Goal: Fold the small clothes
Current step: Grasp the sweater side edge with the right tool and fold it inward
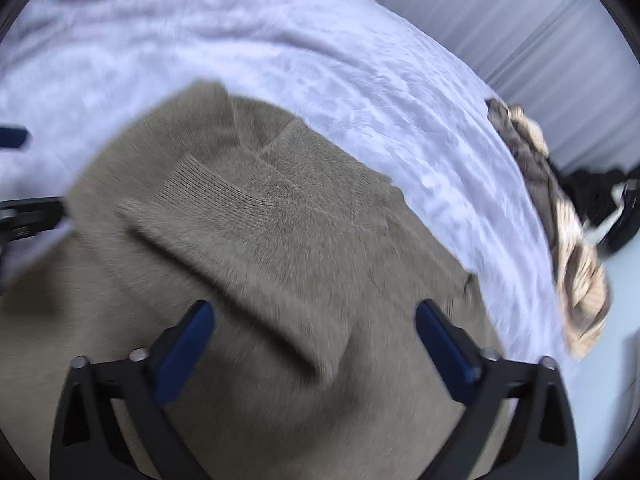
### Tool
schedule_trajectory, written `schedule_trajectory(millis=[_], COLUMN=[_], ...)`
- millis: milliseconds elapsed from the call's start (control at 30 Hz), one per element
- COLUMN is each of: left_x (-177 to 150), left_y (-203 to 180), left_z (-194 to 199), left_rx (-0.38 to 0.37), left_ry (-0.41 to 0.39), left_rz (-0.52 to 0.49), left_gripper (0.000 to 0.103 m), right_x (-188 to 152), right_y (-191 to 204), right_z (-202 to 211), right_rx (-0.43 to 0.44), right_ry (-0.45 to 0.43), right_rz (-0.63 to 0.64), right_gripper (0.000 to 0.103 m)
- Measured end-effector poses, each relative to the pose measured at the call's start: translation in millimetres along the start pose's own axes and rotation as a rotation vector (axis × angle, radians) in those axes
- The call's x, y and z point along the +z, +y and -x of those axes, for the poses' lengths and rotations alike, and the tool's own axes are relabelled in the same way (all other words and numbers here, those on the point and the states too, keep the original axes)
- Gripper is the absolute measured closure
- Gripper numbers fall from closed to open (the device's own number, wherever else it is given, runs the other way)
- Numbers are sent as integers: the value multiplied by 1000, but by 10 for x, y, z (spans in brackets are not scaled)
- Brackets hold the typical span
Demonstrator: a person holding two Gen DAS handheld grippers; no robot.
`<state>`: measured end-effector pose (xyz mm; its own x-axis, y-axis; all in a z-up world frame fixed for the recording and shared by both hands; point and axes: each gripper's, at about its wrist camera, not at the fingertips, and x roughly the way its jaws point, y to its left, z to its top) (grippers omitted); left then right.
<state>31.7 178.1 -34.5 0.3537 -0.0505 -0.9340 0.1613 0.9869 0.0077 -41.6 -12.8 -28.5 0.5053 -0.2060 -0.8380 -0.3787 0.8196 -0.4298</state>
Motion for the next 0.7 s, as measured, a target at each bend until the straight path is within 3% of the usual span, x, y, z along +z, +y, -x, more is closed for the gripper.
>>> schedule_trajectory(millis=[33,100,233,300,400,467,567,700], left_x=[-10,-8,105,131,136,141,150,140], left_y=[-48,-104,-43,28,60,33,17,67], left_z=[-44,-84,-171,-207,-239,-241,-230,-127], left_rx=[4,17,61,79,74,86,98,103], left_ry=[7,-6,-20,-14,-8,-12,-11,6], left_rz=[-15,-31,56,93,85,63,51,53], left_gripper=[1,1,1,1,1,1,1,1], right_x=[37,-39,-516,-889,-1541,-1832,-2144,-2125], right_y=[-50,-410,-1170,-1446,-1731,-1746,-1721,-1743], right_z=[-93,-28,165,112,-217,-404,-529,-499], right_rx=[63,208,337,373,448,477,620,654], right_ry=[36,4,-113,-111,-32,12,-33,-45], right_rz=[-30,-252,-702,-910,-1190,-1289,-1423,-1457], right_gripper=[97,95,95,95,95,95,94,89])
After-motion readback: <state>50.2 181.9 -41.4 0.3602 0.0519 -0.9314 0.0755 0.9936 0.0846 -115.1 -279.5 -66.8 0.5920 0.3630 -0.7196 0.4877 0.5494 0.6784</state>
